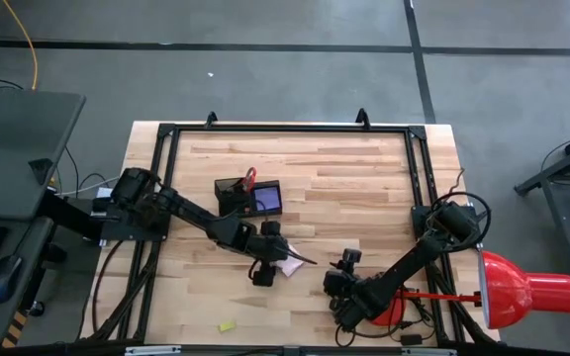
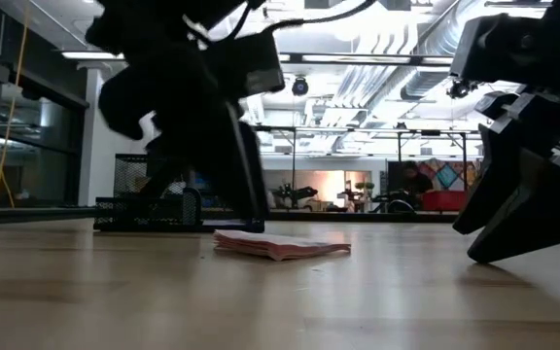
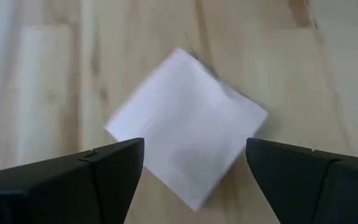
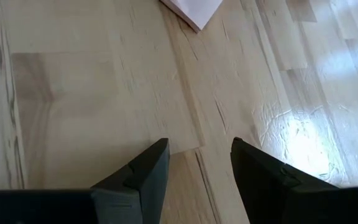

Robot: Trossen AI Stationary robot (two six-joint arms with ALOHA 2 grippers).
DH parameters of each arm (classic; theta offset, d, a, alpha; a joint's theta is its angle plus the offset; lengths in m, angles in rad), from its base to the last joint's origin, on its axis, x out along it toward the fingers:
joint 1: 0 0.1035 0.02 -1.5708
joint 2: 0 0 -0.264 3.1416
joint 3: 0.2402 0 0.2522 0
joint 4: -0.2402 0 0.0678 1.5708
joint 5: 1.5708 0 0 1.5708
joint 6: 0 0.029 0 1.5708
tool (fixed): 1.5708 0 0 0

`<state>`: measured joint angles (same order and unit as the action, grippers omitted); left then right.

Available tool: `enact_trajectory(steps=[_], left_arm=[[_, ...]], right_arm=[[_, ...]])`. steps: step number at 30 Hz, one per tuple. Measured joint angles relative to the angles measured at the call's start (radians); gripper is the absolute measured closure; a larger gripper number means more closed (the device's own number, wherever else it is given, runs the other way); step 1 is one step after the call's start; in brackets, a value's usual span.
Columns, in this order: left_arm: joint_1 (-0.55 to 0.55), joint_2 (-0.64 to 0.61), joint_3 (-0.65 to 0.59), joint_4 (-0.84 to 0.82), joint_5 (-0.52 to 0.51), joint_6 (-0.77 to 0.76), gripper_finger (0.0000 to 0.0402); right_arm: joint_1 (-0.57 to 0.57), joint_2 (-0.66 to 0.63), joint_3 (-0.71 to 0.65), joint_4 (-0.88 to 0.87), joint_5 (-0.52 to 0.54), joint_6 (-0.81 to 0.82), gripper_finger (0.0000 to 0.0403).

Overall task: Pick and place office supplies into organizer
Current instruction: Put the pink sticky note into the desk organizer

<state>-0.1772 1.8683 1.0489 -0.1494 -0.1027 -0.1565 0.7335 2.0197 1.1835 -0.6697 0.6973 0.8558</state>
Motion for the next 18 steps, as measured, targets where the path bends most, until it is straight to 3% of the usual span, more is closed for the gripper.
enact_trajectory(steps=[18], left_arm=[[0.002,0.106,0.044,0.007,-0.012,0.051,0.0119]], right_arm=[[0.001,0.003,-0.001,0.040,0.026,-0.001,0.0233]])
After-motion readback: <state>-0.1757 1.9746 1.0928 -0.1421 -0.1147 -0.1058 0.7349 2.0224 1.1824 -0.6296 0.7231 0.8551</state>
